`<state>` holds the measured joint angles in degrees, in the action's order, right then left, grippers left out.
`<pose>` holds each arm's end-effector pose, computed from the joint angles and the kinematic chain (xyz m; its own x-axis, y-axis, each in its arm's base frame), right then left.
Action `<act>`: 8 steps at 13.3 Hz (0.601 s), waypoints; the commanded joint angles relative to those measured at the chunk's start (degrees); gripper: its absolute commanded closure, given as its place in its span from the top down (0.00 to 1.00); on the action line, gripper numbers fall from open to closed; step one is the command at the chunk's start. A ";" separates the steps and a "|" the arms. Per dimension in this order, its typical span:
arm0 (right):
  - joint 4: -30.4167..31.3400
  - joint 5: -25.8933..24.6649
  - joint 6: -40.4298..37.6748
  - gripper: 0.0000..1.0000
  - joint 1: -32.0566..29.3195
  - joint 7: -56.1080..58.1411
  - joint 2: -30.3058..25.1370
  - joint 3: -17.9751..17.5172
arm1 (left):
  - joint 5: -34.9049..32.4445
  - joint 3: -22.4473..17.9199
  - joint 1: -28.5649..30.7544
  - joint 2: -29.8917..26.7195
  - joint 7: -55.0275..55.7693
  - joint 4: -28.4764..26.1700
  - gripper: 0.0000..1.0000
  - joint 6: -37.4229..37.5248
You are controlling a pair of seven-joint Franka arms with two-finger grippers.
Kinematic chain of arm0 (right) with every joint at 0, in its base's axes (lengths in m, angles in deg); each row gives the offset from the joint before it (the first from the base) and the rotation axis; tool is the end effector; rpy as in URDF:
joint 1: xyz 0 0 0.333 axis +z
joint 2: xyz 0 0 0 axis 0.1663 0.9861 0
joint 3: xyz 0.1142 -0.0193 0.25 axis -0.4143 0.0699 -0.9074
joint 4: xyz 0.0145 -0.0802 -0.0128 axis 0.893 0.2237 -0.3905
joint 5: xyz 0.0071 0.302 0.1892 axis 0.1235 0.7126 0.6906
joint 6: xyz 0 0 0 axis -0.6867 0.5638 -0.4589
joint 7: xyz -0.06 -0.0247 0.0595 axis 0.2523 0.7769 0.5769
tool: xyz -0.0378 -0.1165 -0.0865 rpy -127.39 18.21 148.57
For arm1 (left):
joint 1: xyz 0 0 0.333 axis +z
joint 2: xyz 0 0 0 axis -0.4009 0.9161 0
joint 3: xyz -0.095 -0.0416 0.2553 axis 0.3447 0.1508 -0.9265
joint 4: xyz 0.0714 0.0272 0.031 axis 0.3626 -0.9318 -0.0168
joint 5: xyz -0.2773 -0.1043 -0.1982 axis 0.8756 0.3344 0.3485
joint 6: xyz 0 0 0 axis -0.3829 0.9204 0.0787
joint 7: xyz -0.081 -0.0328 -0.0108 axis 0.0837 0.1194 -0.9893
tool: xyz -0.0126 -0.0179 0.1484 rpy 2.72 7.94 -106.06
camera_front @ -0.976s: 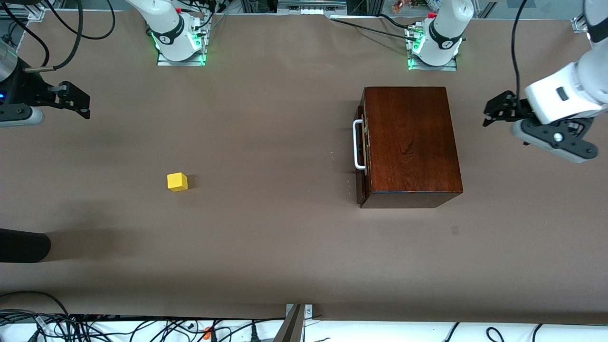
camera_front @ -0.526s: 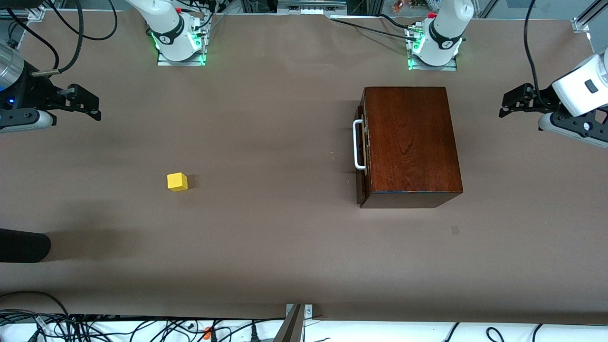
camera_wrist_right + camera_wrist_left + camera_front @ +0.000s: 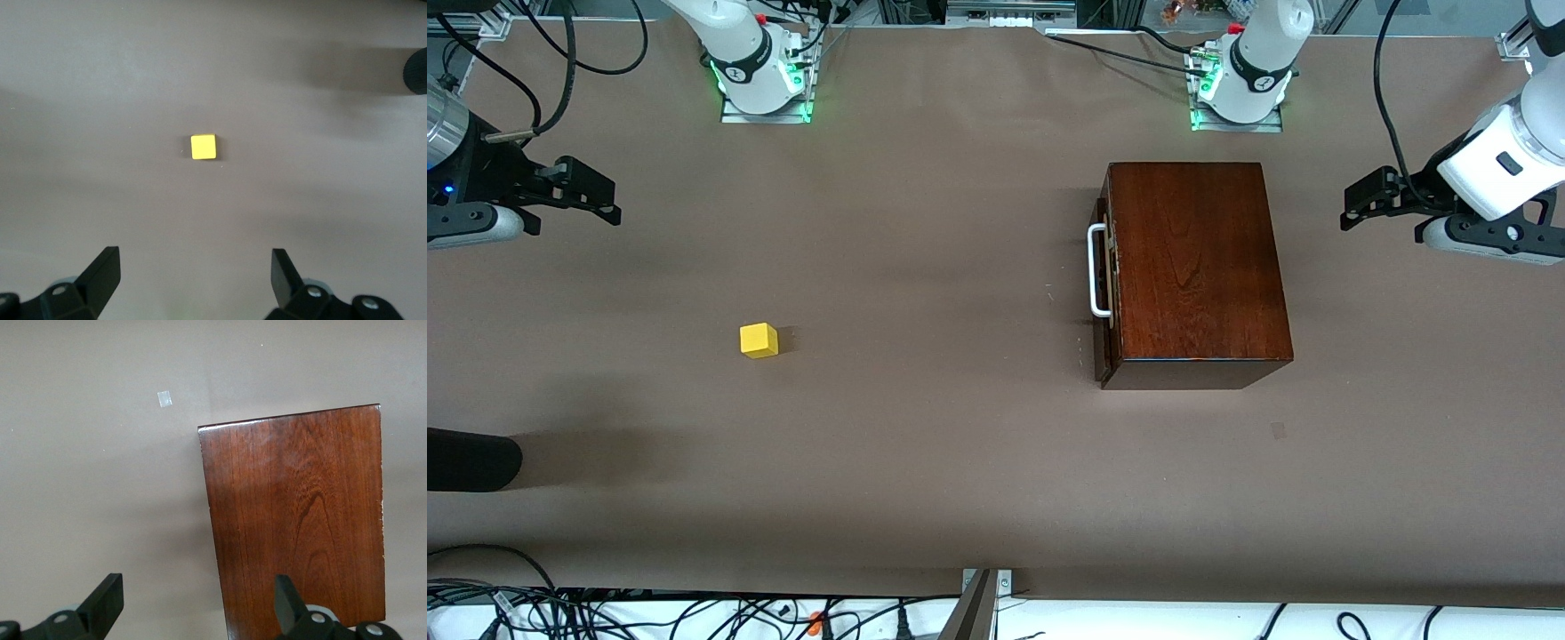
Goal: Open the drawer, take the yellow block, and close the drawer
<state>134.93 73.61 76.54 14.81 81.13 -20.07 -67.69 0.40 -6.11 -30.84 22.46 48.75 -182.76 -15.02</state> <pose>0.5317 0.0470 0.5394 0.9912 0.1302 -0.0256 0.1295 -0.9912 -0.0274 0.5145 -0.0437 0.5070 0.9928 -0.1083 -0.0518 -0.1042 -0.9917 0.0749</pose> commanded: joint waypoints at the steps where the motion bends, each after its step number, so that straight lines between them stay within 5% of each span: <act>1: -1.57 0.83 -0.76 1.00 -0.75 0.17 0.49 -0.04 | -0.14 0.56 0.79 -2.56 0.50 -2.43 1.00 -1.36; 8: -1.57 0.83 -0.76 1.00 -0.84 0.26 0.49 -0.04 | -4.07 0.64 0.35 -0.62 0.50 1.54 1.00 3.21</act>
<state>134.92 73.61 76.54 14.49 81.13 -20.06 -67.54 -0.44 -6.08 -30.63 21.65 48.79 -182.70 -13.17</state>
